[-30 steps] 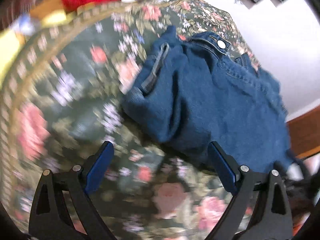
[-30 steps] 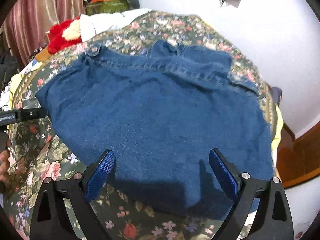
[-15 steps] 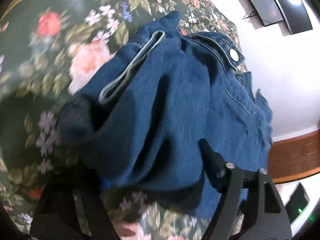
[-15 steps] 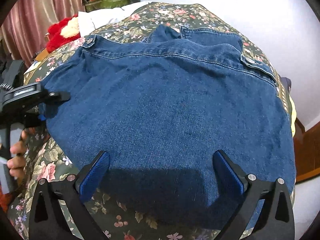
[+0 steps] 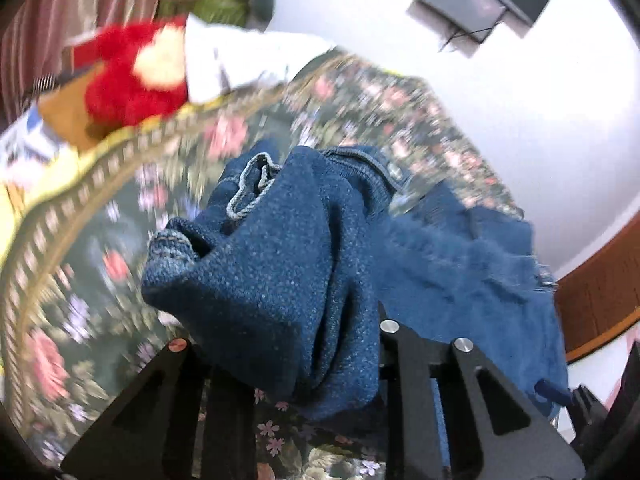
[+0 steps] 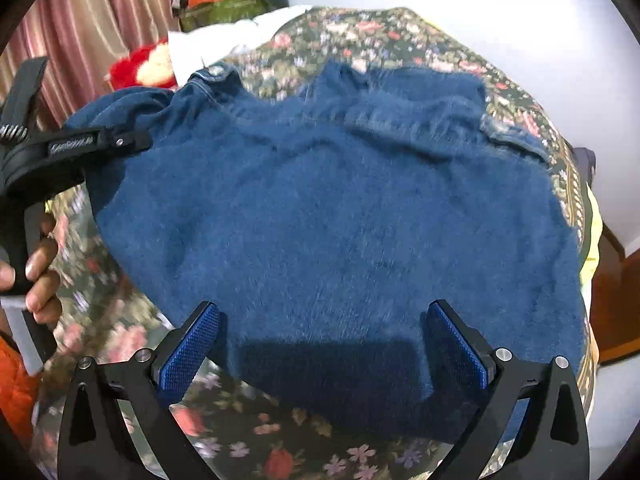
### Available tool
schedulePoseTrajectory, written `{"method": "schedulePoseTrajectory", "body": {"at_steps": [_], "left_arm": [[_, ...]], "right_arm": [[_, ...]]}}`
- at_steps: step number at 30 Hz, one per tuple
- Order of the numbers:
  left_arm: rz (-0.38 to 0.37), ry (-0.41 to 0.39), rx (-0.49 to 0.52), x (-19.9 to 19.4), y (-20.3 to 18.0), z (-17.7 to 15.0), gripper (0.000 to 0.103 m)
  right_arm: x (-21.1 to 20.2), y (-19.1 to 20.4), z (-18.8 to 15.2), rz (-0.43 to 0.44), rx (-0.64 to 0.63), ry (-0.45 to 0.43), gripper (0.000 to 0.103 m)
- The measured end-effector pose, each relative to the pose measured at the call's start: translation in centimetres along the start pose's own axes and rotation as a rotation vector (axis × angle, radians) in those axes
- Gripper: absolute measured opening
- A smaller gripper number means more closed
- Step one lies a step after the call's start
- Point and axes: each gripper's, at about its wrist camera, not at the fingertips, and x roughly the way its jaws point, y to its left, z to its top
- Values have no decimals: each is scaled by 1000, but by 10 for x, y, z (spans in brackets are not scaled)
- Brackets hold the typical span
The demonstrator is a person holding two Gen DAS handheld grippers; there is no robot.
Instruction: Fold large clothes
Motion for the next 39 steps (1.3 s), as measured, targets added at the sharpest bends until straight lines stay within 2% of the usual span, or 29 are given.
{"method": "schedulePoseTrajectory", "body": {"at_steps": [5,8,10,13,17,20,22,25,30,32,35,39], "left_arm": [[0,-110,99,-46,-18,6,22],[-3,-143,133,-62,-21,6,22],[-5,-125,183,-67,-22,6,22],[13,-85,245,-65,-21,4,21],[29,-67,304,-63,-30,3,21],[7,-72,318,-66,-44,10,21],[-16,-80,331,-69,-62,16,21],[-59,-88,349,-73,-96,20,20],[-130,-127,447,-82,-172,11,20],[-154,-142,529,-84,-208,-7,20],[-188,-129,638,-80,-241,-40,20],[-216,-24,795,-58,-267,-98,20]], "right_arm": [[-6,20,24,-10,-11,-51,103],[13,39,26,28,-70,6,103],[33,52,20,59,-97,59,103],[60,58,12,145,-32,136,103],[58,63,16,161,-58,158,103],[37,42,15,230,16,149,103],[14,22,8,238,80,110,103],[-24,-17,-6,216,161,42,103],[-82,-85,-39,117,284,-24,103],[-100,-107,-51,102,331,-48,103],[-123,-137,-70,65,406,-75,103],[-144,-165,-98,29,483,-92,103]]}}
